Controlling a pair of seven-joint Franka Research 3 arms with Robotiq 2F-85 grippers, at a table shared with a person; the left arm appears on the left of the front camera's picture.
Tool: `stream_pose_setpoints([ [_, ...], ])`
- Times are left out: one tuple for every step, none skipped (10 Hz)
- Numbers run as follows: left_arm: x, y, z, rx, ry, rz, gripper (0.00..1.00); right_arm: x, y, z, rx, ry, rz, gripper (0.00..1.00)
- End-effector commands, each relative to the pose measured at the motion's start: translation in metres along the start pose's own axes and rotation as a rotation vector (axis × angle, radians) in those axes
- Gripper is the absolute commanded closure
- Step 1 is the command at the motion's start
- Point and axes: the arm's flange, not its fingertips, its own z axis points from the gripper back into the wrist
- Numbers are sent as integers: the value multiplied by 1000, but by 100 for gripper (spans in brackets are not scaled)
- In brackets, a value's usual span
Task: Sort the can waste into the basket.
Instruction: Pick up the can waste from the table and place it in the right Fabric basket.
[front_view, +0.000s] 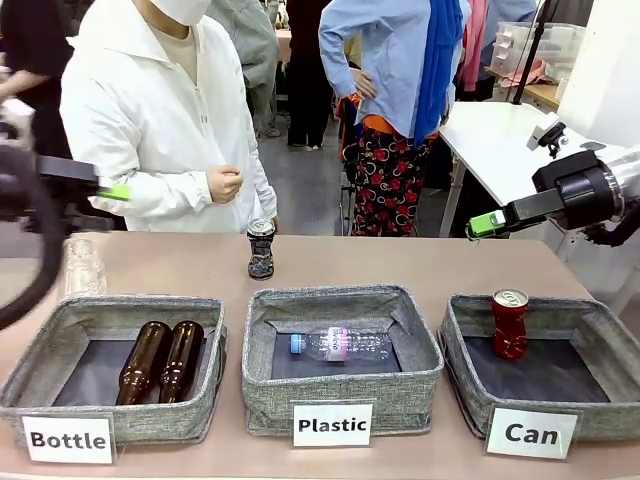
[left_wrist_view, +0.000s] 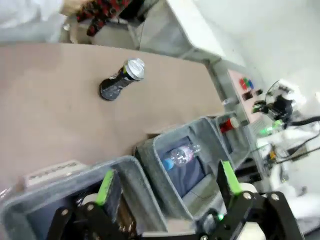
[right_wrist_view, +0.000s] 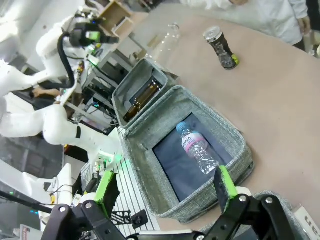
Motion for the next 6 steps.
stream_pose_setpoints([
  [30, -11, -52, 171, -19, -90, 0, -2, 3, 1, 0, 6, 2, 0],
  [35, -17, -82, 181, -20, -178, 0, -2, 3, 1, 0, 6, 2, 0],
  [42, -16, -115, 145, -3, -310, 0, -2, 3, 1, 0, 6, 2, 0],
  [44, -10, -134, 108, 39, -432, 0, -2, 3, 1, 0, 6, 2, 0],
  [41, 5, -155, 63, 76, -558, 0, -2, 3, 1, 0, 6, 2, 0],
  [40, 20, -167, 20, 82, -553, 0, -2, 3, 1, 0, 6, 2, 0],
])
